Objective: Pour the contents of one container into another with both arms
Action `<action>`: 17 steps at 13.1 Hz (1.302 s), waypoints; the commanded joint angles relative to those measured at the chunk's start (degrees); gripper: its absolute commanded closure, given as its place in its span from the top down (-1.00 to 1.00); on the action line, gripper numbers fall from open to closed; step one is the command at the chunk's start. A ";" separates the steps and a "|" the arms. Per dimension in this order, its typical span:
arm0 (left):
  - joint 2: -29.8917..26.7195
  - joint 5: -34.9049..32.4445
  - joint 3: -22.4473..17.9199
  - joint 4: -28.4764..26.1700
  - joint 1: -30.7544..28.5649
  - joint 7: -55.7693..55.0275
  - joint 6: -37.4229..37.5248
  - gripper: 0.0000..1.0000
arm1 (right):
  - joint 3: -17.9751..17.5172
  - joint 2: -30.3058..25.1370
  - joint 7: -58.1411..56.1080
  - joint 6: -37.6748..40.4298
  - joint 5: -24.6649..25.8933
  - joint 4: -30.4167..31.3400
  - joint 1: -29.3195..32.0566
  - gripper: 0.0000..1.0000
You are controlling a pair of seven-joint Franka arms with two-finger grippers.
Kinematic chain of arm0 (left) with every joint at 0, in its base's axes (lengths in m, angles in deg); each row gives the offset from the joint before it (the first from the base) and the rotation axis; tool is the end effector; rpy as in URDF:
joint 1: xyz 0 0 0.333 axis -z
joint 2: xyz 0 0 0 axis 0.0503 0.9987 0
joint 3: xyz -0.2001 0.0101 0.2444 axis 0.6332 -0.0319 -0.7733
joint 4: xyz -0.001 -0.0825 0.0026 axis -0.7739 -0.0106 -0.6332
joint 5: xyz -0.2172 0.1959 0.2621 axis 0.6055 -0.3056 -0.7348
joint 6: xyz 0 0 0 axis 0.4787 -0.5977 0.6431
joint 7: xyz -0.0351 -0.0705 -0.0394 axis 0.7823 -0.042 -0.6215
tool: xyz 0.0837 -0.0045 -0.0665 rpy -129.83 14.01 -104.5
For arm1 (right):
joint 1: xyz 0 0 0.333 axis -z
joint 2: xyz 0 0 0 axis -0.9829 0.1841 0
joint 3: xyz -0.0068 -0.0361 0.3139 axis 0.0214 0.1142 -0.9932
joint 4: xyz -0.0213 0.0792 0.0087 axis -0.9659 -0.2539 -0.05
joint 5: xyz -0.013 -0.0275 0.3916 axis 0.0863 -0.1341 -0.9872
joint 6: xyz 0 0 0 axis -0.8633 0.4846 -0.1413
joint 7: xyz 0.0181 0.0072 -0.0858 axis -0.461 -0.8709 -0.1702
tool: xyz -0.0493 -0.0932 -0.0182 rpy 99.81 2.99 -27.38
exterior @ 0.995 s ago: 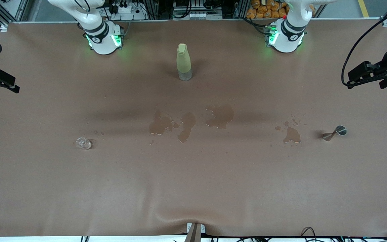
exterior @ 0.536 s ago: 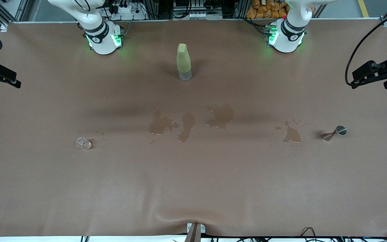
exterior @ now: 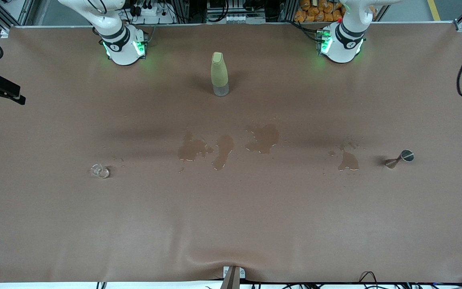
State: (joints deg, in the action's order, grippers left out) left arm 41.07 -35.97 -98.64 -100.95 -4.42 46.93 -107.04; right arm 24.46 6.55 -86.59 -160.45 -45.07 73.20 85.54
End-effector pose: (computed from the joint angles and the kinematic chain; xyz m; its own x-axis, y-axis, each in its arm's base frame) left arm 0.5478 0.1176 0.6458 0.9542 -0.2959 0.0429 -0.2976 -0.9539 0.0399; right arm 0.5423 -0.0467 0.6345 0.9974 0.0495 -0.0530 0.0483 -0.9985 -0.0239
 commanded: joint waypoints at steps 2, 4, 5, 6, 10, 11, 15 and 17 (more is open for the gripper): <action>4.24 10.30 -8.37 1.22 0.22 17.04 -1.04 1.00 | 0.92 -1.46 0.67 -0.27 -0.10 1.43 -0.87 1.00; 5.56 14.36 -11.45 1.13 -0.13 24.26 -1.13 1.00 | 3.30 -1.46 0.75 -0.45 -0.10 1.43 -3.07 1.00; 6.61 15.51 -11.46 1.05 -0.57 26.38 -1.13 1.00 | 3.31 -1.46 0.75 -0.36 -0.10 1.43 -3.16 1.00; 7.58 15.26 -11.46 1.04 -1.18 27.89 -1.48 1.00 | 3.31 -1.46 0.75 -0.27 -0.19 1.35 -2.90 1.00; 12.14 20.41 -11.46 1.22 -7.50 43.24 -7.10 1.00 | 3.31 -1.11 0.84 0.17 0.25 0.82 -3.16 1.00; 13.73 22.36 -11.46 1.22 -9.08 45.72 -7.28 1.00 | 3.31 -1.02 0.84 -0.01 0.68 0.73 -2.99 1.00; 17.69 23.87 -11.46 1.13 -11.29 47.84 -7.37 1.00 | 3.31 -0.84 4.08 -0.45 0.78 -0.06 -2.90 1.00; 20.58 25.61 -11.38 1.22 -12.26 55.45 -7.37 1.00 | 3.31 -0.76 7.07 -0.18 0.52 -0.41 -3.17 1.00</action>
State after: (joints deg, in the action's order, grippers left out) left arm 58.99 -12.84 -110.08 -100.99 -15.73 96.79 -114.38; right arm 27.49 6.54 -82.53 -160.84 -44.99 72.94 83.18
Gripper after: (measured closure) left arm 0.000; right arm 0.000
